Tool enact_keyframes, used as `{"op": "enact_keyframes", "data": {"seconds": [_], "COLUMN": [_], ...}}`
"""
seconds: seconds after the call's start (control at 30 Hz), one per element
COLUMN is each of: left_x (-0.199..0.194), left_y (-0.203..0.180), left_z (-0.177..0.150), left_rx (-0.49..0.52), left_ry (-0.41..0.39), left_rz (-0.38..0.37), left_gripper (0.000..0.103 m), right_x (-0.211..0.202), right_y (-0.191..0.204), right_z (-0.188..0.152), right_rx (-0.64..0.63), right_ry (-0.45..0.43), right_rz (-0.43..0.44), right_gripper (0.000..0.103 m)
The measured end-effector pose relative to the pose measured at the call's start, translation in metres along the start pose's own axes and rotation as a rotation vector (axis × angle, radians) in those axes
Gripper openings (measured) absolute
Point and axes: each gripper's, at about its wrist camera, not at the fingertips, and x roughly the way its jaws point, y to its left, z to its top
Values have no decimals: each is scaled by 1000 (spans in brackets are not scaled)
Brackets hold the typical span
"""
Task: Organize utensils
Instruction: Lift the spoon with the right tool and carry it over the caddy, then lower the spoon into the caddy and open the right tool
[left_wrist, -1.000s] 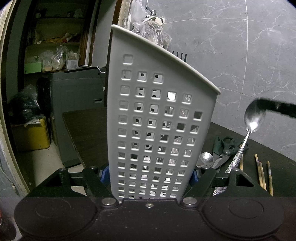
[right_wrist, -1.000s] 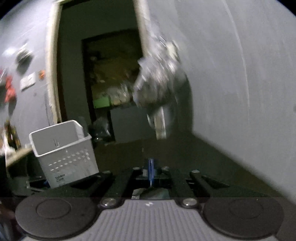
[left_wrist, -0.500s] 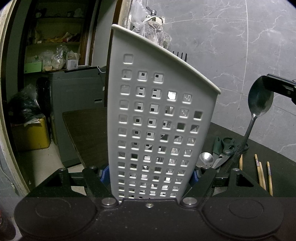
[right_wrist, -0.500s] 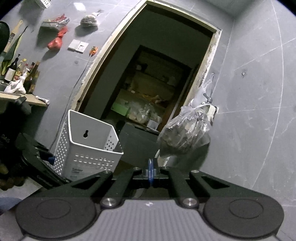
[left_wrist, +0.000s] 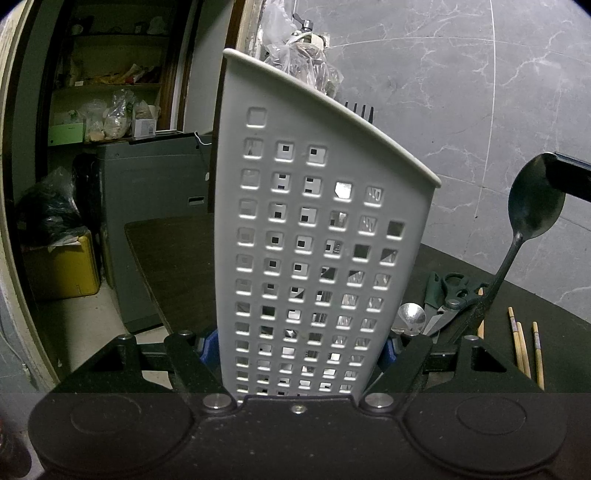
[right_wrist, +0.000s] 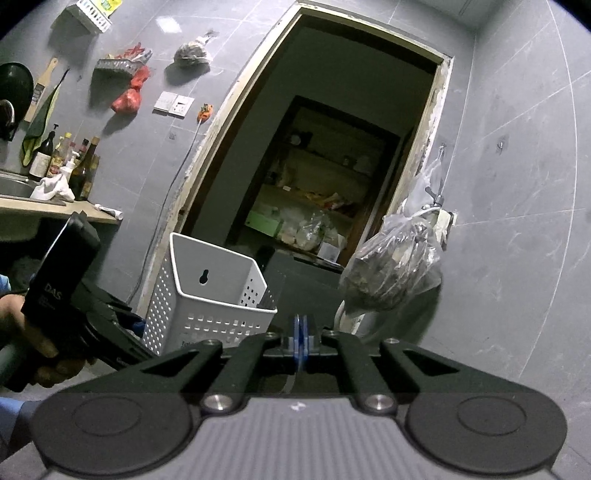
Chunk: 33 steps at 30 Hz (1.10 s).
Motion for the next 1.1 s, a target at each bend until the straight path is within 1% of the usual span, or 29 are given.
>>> {"op": "enact_keyframes", "data": {"seconds": [0.13,0.27,0.4,0.53,0.63,0.77,0.87,1.0,1.1], "left_x": [0,0,0,0,0,0,0,0,0], "left_y": [0,0,0,0,0,0,0,0,0], "left_z": [0,0,0,0,0,0,0,0,0], "left_rx": [0,0,0,0,0,0,0,0,1], "left_ry": [0,0,0,0,0,-1,0,-1,-1], "left_rz": [0,0,0,0,0,0,0,1,1], "left_gripper": [77,77,77,77,77,77,77,77,77], "right_x": [1,6,8,8,7,6,6,14,28], "right_y": [-2,0,-1,-5,-9,-19,-28,-38,-39], "right_z": [-3,-9,-11,-6,5,31,51,74,85], "right_rx": [11,25,29,29,21,15,34,81,113], "right_ry": [12,51,41,15,-33,-144,-232,-330,-364], "right_rz": [2,23,14,-1,-14,-46,-59,-37,3], "right_gripper": [3,3,2,2,2,2,2,2,2]}}
